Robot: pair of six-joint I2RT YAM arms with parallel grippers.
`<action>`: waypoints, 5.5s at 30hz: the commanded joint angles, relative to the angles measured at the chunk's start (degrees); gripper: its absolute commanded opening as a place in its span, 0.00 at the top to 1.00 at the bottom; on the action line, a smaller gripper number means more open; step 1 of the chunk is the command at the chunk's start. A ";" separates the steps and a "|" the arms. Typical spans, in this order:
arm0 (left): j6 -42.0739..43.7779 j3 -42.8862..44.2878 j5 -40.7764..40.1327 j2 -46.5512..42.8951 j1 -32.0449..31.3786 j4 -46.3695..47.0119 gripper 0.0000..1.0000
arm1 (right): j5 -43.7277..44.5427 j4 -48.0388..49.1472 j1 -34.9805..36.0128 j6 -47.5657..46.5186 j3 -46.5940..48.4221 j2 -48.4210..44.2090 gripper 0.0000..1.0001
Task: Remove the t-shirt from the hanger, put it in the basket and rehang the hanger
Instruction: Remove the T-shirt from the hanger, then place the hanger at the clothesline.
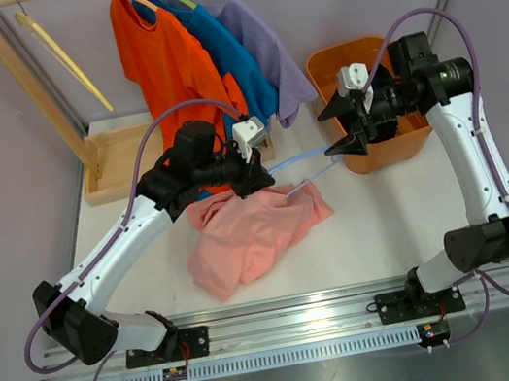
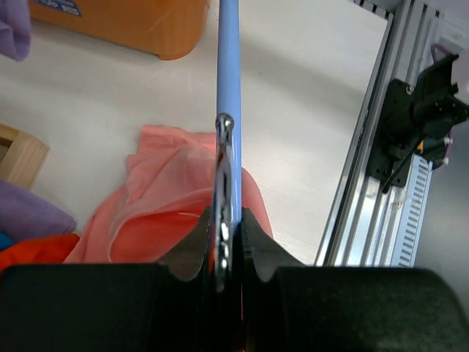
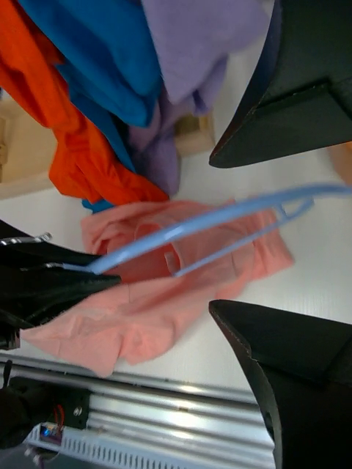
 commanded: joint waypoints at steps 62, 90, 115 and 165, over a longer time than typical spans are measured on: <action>-53.57 -2.71 -39.05 -3.45 -7.07 -11.23 0.12 | 27.45 24.57 19.38 61.34 -11.84 1.68 1.00; -44.08 -14.64 -43.97 -15.31 9.09 -18.08 1.00 | 25.62 16.57 10.61 34.54 -15.98 -6.40 1.00; -10.25 -23.62 -8.48 -37.01 10.33 -1.48 0.04 | 8.04 -5.12 4.61 4.15 -8.33 -4.04 1.00; 4.88 -26.44 12.28 -37.37 10.33 -2.35 1.00 | -1.02 -17.18 14.72 -4.84 -5.78 -0.78 0.98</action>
